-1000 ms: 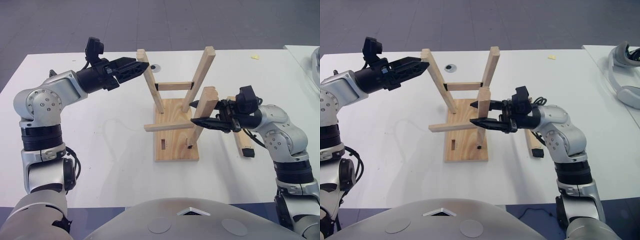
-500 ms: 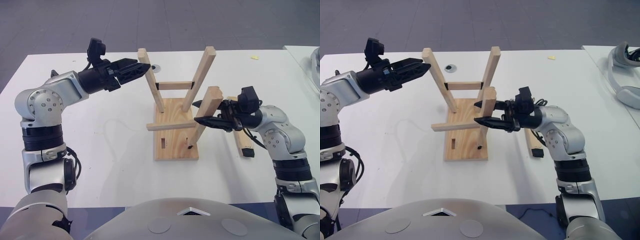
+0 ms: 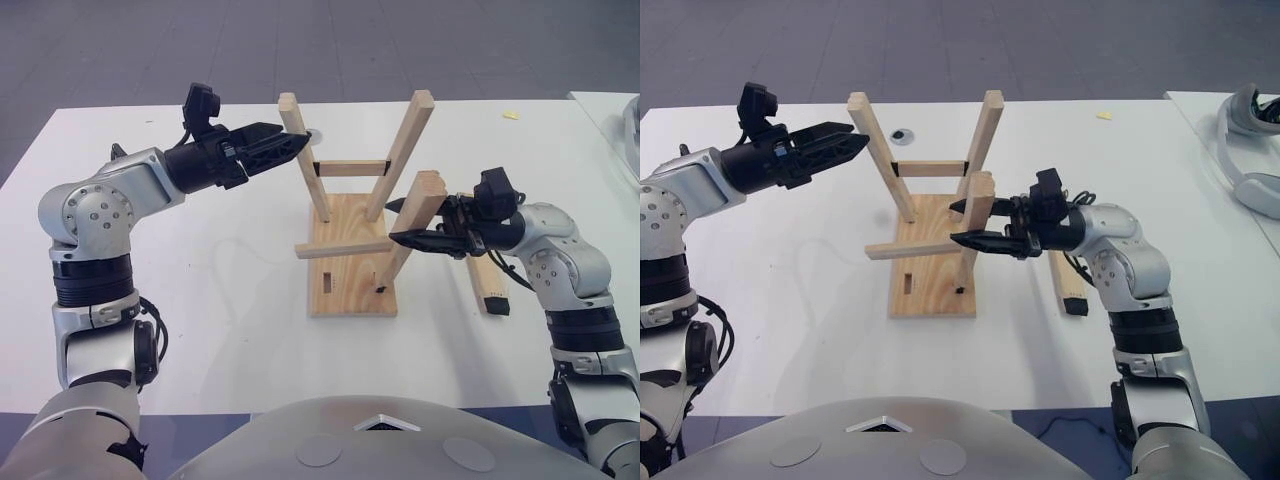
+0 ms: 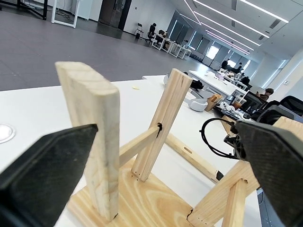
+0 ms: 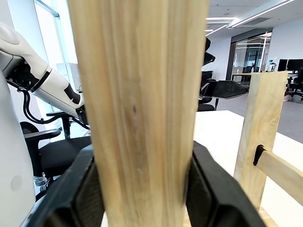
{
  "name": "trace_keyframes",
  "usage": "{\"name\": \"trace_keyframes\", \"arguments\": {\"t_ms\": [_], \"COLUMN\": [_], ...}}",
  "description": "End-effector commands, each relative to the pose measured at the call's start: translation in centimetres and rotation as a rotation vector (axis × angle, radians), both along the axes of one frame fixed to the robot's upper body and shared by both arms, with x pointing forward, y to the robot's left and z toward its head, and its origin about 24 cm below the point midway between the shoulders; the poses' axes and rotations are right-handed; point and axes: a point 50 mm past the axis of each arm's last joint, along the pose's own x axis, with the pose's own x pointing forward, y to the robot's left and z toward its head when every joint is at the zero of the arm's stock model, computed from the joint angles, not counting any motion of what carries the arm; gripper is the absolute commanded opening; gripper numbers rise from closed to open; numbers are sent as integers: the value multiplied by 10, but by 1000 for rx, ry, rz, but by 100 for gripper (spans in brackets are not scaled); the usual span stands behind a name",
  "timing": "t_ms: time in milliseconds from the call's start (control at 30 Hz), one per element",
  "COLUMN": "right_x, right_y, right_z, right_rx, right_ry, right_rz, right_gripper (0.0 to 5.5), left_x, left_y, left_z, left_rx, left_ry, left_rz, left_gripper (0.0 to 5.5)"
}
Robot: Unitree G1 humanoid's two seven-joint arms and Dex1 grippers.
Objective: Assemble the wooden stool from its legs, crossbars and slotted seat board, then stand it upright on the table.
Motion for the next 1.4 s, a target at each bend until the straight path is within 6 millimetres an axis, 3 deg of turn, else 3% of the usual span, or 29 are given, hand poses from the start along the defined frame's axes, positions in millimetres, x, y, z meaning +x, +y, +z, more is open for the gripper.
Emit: {"name": "trace_keyframes", "arguments": {"t_ms": [33, 233, 433, 533, 767, 1167, 1400], "right_x": [2, -10, -26, -36, -29, -55, -37], "right_y": [-5, -7, -11, -8, -6, 3, -1], "right_z": [-3, -15, -47, -61, -58, -95, -88], "right_rx": [-77, -107, -62, -68, -174, -173, -164], "right_ry": [3, 18, 40, 67, 47, 152, 215], "right_rz": [6, 10, -171, -180, -101, -158, -280], "right_gripper": [205, 205, 205, 205, 205, 205, 205], "left_x": [-3, -4, -4, -4, -5, -6, -6], "left_y": [0, -1, 1, 2, -2, 0, -2], "left_z": [-2, -4, -4, -3, -6, -7, -9], "left_rx": [-3, -10, -7, -6, -17, -35, -39], "left_ry": [12, 16, 18, 17, 16, 10, 6], "left_rz": [6, 13, 20, 25, 36, 65, 67], "left_gripper": [540, 540, 540, 540, 540, 540, 540]}}
